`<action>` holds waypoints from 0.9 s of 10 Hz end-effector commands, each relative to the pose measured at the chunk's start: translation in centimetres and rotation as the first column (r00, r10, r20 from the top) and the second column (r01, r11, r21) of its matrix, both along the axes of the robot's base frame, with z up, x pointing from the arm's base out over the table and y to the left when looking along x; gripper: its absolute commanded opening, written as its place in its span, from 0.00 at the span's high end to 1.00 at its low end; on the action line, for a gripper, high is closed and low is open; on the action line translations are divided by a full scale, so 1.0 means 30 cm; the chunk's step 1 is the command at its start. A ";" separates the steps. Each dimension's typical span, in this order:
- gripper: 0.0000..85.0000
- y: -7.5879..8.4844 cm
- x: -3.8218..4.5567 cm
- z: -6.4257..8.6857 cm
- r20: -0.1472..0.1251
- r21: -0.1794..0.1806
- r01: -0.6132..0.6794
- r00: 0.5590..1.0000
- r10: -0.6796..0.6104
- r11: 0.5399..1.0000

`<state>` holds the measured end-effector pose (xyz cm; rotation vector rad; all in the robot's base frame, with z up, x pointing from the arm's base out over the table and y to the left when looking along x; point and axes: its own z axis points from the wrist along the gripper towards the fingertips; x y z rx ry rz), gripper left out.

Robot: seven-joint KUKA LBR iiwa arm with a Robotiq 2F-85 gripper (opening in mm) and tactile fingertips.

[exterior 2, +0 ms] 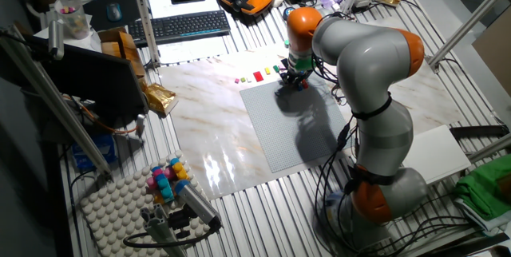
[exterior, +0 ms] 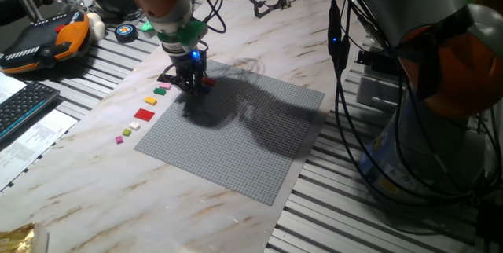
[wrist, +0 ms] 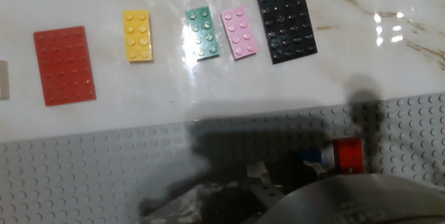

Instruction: Stack small Lego blocks one on top of the other

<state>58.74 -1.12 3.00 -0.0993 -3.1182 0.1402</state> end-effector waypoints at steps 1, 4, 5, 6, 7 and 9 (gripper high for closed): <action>0.63 0.006 0.000 0.002 0.001 0.000 0.000 1.000 0.000 1.000; 0.63 0.012 0.005 0.003 0.005 -0.020 -0.002 1.000 0.002 1.000; 0.63 0.007 0.005 0.001 0.006 -0.020 -0.004 1.000 0.004 1.000; 0.63 0.006 0.006 0.000 0.006 -0.017 -0.005 1.000 0.005 1.000; 0.63 0.006 0.010 0.001 0.005 -0.015 -0.007 1.000 0.007 1.000; 0.63 0.004 0.017 -0.004 0.004 -0.013 -0.008 1.000 0.008 1.000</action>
